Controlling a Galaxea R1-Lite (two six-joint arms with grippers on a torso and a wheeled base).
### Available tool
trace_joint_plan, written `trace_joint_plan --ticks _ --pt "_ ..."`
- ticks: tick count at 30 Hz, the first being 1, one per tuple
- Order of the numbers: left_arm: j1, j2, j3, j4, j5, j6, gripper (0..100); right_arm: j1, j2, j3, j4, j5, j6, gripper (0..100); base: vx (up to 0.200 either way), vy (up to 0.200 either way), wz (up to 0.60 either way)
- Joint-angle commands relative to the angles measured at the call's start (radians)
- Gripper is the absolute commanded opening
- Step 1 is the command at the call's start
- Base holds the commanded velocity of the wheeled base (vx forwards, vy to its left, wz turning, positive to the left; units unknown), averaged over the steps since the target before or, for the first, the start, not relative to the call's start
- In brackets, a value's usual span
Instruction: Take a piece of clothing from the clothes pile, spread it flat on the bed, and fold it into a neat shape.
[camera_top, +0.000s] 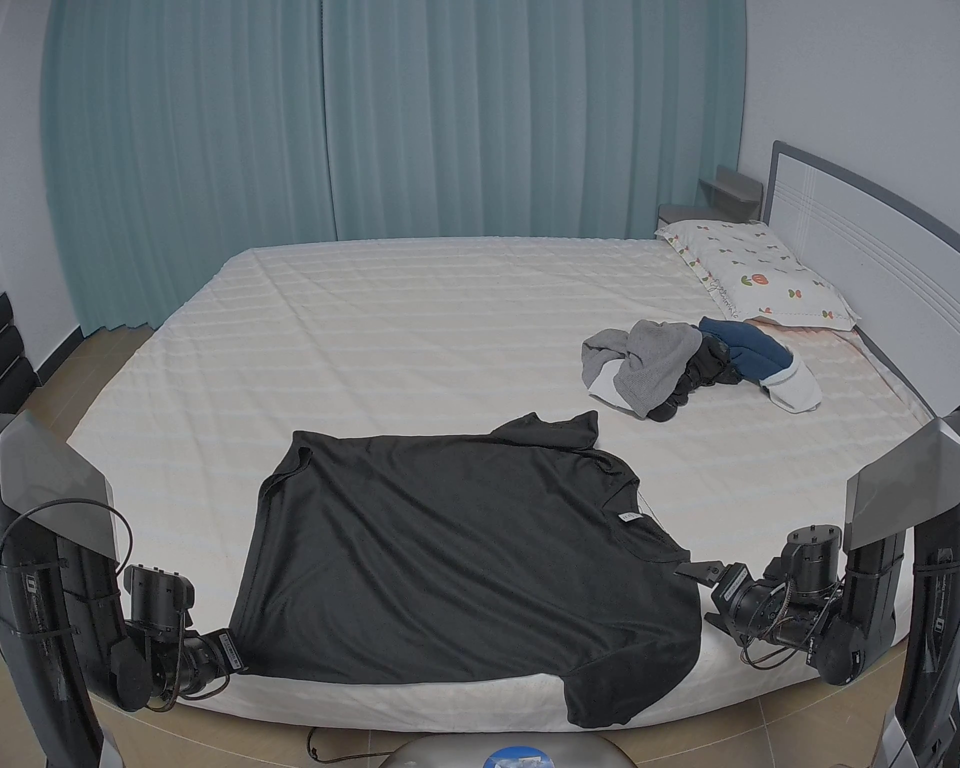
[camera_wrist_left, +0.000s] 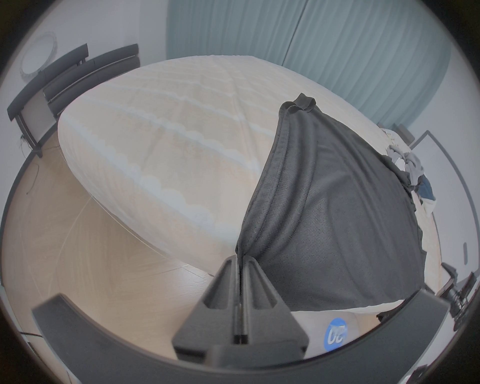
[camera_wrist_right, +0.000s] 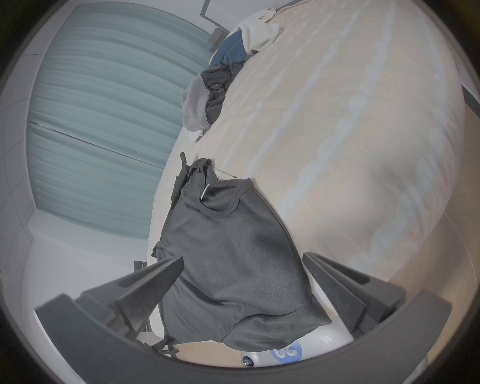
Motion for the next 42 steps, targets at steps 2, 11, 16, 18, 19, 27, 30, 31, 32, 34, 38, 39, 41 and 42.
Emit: trace_joint_plan --ticks 2,11,16,18,19,27,30,31,32,34,38,39,41,42 --pt "0.038 -0.005 0.043 -0.007 0.017 0.065 0 -0.006 -0.030 0.009 -0.012 -0.014 -0.005 100 0.000 0.000 0.00" --pt "0.136 -0.018 0.052 -0.003 0.031 0.188 0 -0.042 -0.025 0.003 -0.012 -0.020 -0.029 100 0.000 0.000 0.00" --pt "0.161 -0.036 0.052 0.035 0.031 0.220 0 -0.022 0.019 -0.010 -0.012 -0.023 -0.033 100 0.000 0.000 0.00" --pt "0.161 -0.042 0.052 0.069 0.031 0.223 0 -0.003 0.031 -0.016 -0.010 -0.031 -0.042 100 0.000 0.000 0.00" --pt "0.159 -0.053 0.054 0.096 0.031 0.234 0 0.007 0.041 -0.026 -0.012 -0.046 -0.052 100 0.000 0.000 0.00" --pt "0.161 -0.134 0.052 0.207 0.031 0.277 0 0.084 0.079 -0.060 -0.010 -0.104 -0.089 100 0.000 0.000 0.00" --pt "0.161 -0.131 0.052 0.222 0.031 0.282 0 0.115 0.108 -0.089 -0.010 -0.131 -0.112 100 0.000 0.000 0.00" --pt "0.161 -0.130 0.052 0.220 0.031 0.283 0 0.119 0.117 -0.102 -0.010 -0.141 -0.125 100 0.000 0.000 0.00" --pt "0.161 -0.130 0.052 0.220 0.031 0.283 0 0.119 0.119 -0.103 -0.010 -0.143 -0.126 100 0.000 0.000 0.00" --pt "0.161 -0.128 0.052 0.216 0.031 0.285 0 0.126 0.157 -0.123 -0.009 -0.160 -0.166 100 0.000 0.000 0.00" --pt "0.161 -0.127 0.052 0.211 0.031 0.285 0 0.135 0.171 -0.108 -0.009 -0.187 -0.223 0 0.000 0.000 0.00" --pt "0.161 -0.127 0.052 0.211 0.031 0.285 0 0.135 0.171 -0.102 -0.010 -0.197 -0.227 0 0.000 0.000 0.00" --pt "0.161 -0.127 0.051 0.211 0.031 0.285 0 0.133 0.165 -0.075 -0.010 -0.206 -0.230 0 0.000 0.000 0.00" --pt "0.161 -0.127 0.051 0.211 0.031 0.285 0 0.130 0.159 -0.063 -0.010 -0.206 -0.232 0 0.000 0.000 0.00"
